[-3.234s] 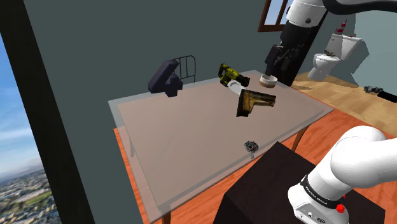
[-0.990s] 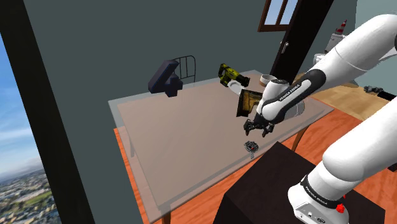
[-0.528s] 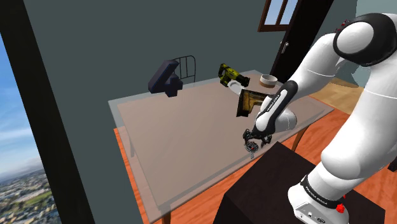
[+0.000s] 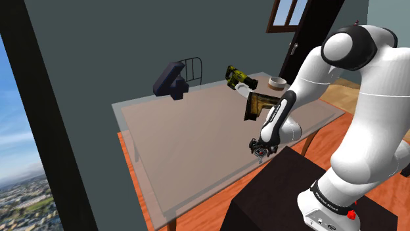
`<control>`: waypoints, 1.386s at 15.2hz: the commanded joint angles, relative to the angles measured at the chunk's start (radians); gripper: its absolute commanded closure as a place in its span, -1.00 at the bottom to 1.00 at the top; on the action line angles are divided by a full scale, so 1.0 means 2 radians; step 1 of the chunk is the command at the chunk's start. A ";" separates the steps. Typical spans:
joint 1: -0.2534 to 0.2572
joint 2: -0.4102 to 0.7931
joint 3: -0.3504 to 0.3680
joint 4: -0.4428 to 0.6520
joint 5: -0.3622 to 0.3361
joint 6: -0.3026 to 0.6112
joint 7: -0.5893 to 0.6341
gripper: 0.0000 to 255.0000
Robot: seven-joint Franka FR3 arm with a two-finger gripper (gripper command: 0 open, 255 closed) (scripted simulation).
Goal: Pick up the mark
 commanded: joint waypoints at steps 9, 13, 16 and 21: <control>-0.003 0.006 0.001 0.001 -0.001 0.006 -0.001 1.00; 0.000 -0.015 -0.001 -0.005 0.000 -0.009 0.000 1.00; 0.004 -0.048 -0.005 -0.015 0.000 -0.033 0.000 1.00; 0.015 -0.104 -0.016 -0.029 -0.005 -0.075 0.005 1.00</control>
